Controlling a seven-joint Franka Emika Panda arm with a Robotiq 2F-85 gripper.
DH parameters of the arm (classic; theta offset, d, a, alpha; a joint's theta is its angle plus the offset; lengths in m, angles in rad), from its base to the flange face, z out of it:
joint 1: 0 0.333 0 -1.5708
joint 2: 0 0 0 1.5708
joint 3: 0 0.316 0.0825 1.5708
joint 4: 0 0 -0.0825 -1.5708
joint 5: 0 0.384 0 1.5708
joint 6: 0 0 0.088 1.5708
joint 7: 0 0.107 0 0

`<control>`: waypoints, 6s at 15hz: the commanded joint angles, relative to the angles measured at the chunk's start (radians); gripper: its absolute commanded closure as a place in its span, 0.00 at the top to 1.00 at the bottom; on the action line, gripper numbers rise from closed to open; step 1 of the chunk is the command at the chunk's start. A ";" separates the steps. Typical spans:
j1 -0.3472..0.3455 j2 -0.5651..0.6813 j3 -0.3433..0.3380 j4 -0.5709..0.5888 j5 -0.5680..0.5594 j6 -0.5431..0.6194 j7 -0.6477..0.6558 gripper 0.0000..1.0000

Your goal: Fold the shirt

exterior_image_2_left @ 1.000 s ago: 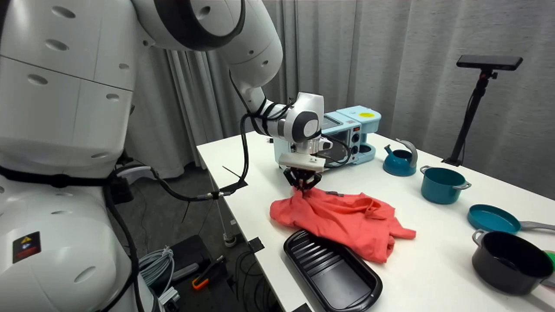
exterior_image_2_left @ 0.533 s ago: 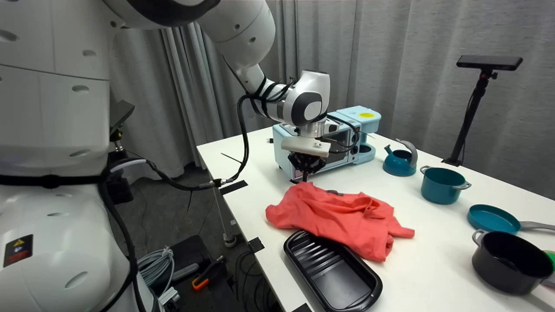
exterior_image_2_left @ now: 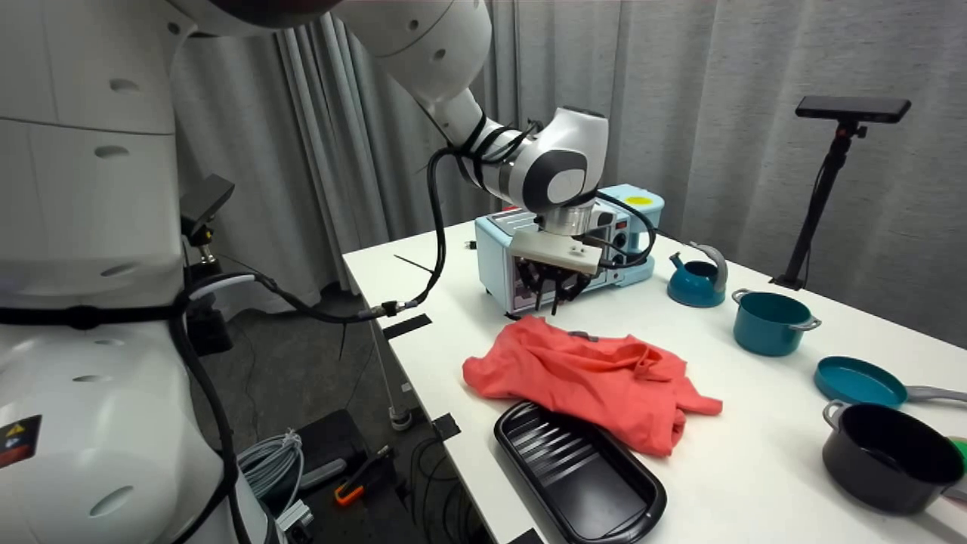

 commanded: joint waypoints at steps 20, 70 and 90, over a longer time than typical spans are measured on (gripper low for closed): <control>0.103 0.232 -0.003 0.080 -0.178 -0.024 0.044 1.00; -0.137 0.090 -0.164 0.226 0.136 -0.100 -0.042 0.38; -0.083 -0.202 -0.211 -0.015 -0.137 -0.034 0.249 1.00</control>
